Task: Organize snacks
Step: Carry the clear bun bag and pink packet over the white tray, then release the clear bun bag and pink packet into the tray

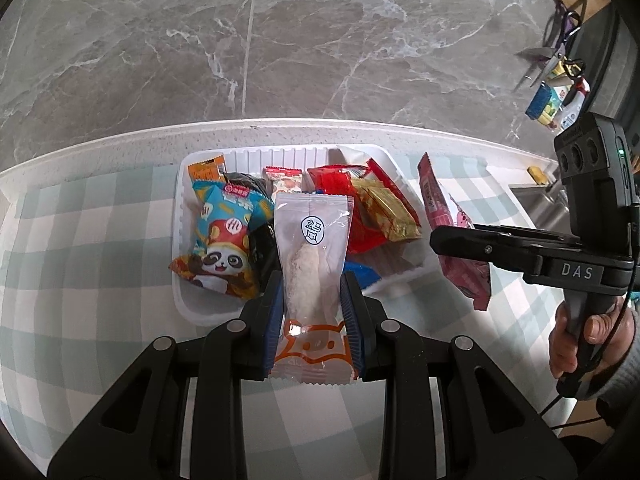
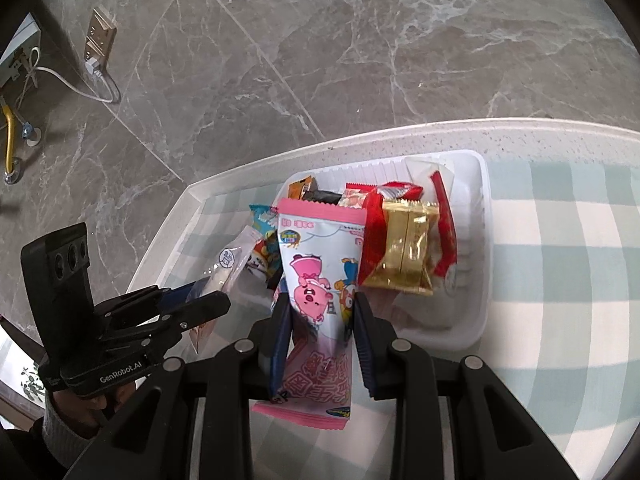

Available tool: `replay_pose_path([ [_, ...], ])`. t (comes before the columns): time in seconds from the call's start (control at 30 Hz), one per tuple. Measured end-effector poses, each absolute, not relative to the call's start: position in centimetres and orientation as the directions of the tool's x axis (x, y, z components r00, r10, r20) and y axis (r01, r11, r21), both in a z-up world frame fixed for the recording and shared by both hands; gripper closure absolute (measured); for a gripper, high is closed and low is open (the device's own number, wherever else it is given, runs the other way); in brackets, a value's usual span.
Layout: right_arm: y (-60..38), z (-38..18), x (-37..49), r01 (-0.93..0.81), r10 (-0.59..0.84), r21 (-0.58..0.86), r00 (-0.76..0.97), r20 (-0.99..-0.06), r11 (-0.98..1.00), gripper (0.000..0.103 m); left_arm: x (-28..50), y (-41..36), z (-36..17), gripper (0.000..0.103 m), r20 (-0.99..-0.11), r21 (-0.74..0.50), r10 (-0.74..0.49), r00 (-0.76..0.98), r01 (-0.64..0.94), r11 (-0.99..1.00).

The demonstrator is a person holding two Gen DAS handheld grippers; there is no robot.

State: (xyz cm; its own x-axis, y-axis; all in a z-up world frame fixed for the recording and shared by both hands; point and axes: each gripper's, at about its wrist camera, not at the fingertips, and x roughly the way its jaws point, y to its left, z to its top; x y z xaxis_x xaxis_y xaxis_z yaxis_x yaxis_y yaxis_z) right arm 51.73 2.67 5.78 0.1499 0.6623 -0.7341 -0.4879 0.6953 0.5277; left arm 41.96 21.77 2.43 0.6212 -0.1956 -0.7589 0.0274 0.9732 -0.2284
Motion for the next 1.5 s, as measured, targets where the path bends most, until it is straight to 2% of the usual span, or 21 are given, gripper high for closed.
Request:
replay_pose_path([
  [0.97,9.2,2.3,59.9,-0.530,0.613,0.475,0.112,-0.782,0.702,0.070,53.5,22.9,0.6,0.077,-0.780,-0.218,-0.177,0.601,0.004,0.976],
  [1.23,9.9,1.7,61.2,-0.514,0.617,0.486,0.111,-0.779,0.707,0.065,55.4,22.8,-1.0,0.076,-0.796,-0.222,-0.169,0.581,-0.020,0.975],
  [1.27,9.9,1.7,61.3,-0.513,0.619,0.488,0.112,-0.778,0.706,0.061,55.5,22.8,-1.2,0.076,-0.798,-0.222,-0.169,0.578,-0.022,0.975],
  [1.5,9.3,2.1,61.5,-0.513,0.625,0.484,0.141,-0.768,0.710,0.052,56.1,23.0,-1.9,0.074,-0.798,-0.226,-0.162,0.581,-0.040,0.973],
])
